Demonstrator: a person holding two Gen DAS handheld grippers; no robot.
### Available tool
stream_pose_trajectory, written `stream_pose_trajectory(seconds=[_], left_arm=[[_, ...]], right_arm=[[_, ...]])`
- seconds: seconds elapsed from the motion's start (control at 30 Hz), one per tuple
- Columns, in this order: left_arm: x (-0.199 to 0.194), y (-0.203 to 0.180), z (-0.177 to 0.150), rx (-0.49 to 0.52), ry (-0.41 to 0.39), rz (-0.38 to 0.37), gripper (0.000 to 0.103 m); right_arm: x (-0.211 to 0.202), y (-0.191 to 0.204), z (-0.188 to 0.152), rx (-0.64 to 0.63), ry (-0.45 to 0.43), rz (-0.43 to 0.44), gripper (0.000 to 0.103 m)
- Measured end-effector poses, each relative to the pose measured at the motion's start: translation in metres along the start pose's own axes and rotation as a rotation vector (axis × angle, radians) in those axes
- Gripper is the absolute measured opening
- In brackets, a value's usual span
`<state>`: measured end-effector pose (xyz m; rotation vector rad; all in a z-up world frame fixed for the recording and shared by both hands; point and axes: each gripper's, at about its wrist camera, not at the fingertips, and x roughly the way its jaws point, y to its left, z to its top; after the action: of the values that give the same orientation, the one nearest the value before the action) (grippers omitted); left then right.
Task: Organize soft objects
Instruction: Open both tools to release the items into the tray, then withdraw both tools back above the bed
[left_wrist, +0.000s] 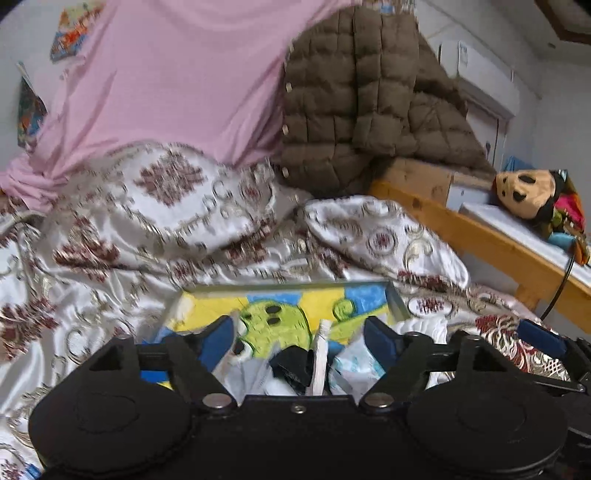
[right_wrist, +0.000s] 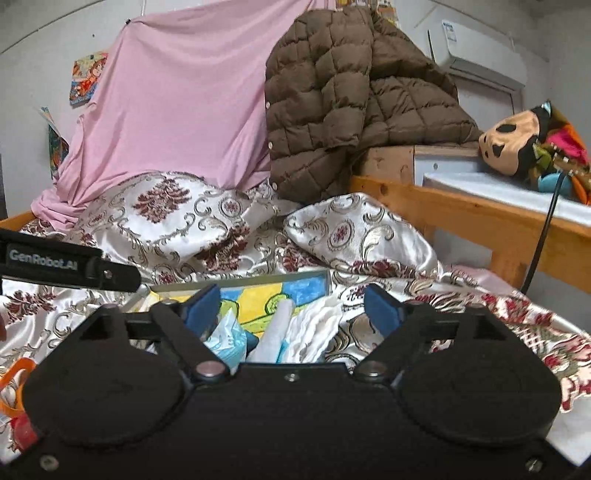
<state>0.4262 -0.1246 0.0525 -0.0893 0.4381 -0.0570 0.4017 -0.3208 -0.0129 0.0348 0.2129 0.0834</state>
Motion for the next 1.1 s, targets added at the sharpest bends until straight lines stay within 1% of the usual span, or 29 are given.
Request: stream_pose_trajectory(seconds=[0.03,0.2,0.37,0.5,0.67,0.87,1.0,1.1], left_arm=[[-0.009,0.002,-0.001,-0.005,-0.026,0.008,0.086],[-0.043,0.012,-0.004,-0.016,-0.108,0.032,0.094],[-0.082,0.021,-0.017,0.006,-0.17,0.049,0.101],[-0.11,0.032,-0.031,0.017,-0.186,0.055,0.102],[-0.145,0.049,-0.052,0.015,-0.195,0.081,0.102],[-0.189,0.066,-0.081,0.022,-0.215,0.118,0.102],[-0.213,0.074,-0.099,0.026,-0.202,0.143,0.102],[-0.23,0.082,-0.111,0.029,-0.18,0.161,0.102]], right_arm=[[-0.005,0.0,0.002,0.0,-0.008,0.0,0.093],[-0.032,0.002,0.011,0.008,-0.032,0.018,0.102],[-0.061,0.011,0.017,0.004,-0.023,0.038,0.102],[-0.09,0.022,0.017,-0.01,-0.028,0.055,0.102],[-0.123,0.035,0.013,-0.023,-0.078,0.064,0.102],[-0.171,0.048,-0.001,-0.027,-0.132,0.057,0.102],[-0.197,0.057,-0.01,-0.028,-0.132,0.052,0.102],[-0.215,0.063,-0.018,-0.028,-0.106,0.059,0.102]])
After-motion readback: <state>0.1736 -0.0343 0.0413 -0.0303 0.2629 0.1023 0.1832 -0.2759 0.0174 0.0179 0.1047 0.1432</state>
